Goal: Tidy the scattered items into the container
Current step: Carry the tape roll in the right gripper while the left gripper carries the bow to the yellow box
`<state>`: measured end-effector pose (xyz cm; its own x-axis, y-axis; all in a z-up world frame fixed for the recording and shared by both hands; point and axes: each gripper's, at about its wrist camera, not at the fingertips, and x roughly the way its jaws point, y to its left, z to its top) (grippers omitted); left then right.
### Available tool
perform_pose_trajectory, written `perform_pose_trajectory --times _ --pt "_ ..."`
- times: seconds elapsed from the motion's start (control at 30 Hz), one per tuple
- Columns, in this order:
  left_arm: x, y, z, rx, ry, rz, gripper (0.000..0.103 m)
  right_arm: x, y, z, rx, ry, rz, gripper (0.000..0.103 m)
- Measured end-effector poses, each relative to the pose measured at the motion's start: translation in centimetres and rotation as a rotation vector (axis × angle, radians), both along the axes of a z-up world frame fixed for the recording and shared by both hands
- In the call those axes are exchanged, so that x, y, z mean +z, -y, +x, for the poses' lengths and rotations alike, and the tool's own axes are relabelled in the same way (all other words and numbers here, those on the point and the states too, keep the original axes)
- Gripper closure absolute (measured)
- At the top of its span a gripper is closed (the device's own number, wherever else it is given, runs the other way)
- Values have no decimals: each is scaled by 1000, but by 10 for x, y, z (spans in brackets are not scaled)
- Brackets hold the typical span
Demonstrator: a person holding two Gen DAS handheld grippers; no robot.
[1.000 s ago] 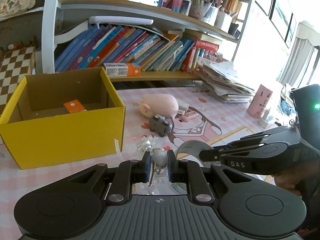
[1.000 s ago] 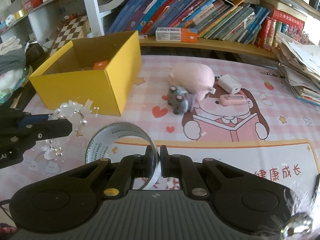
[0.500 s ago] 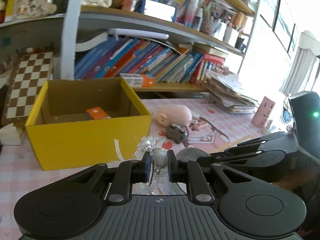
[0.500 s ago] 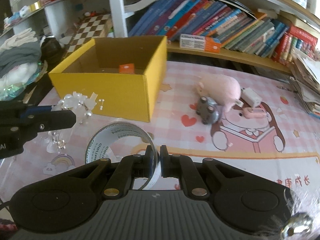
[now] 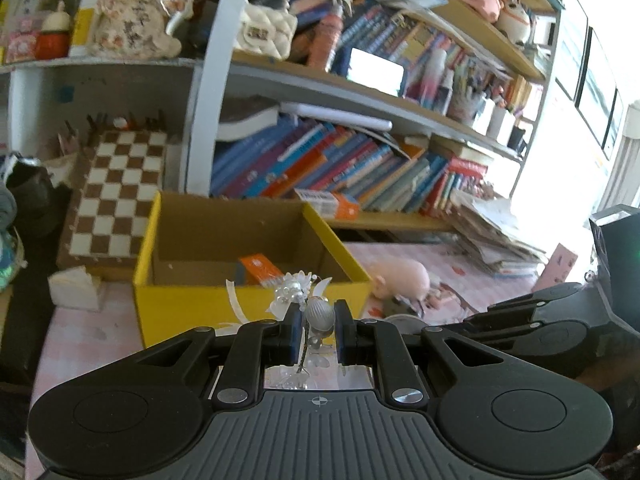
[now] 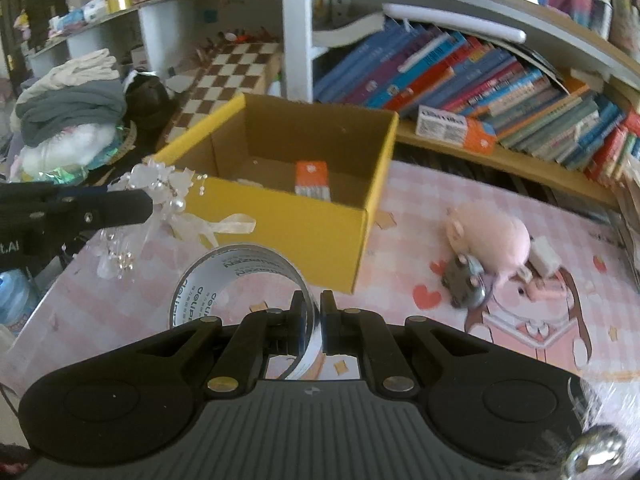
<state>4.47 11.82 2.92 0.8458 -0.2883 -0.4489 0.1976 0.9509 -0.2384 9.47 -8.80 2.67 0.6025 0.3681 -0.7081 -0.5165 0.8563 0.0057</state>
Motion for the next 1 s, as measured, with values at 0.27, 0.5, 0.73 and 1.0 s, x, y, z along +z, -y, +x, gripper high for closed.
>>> perform_pose_trajectory --times 0.27,0.5,0.73,1.0 --pt "19 -15 20 25 76 16 88 24 -16 21 29 57 24 96" --pt "34 -26 42 36 140 33 88 43 -30 45 43 112 31 96" --pt "35 -32 70 40 151 52 88 51 -42 75 42 142 27 96" --pt "16 -41 99 61 98 62 88 44 -55 111 29 148 4 96"
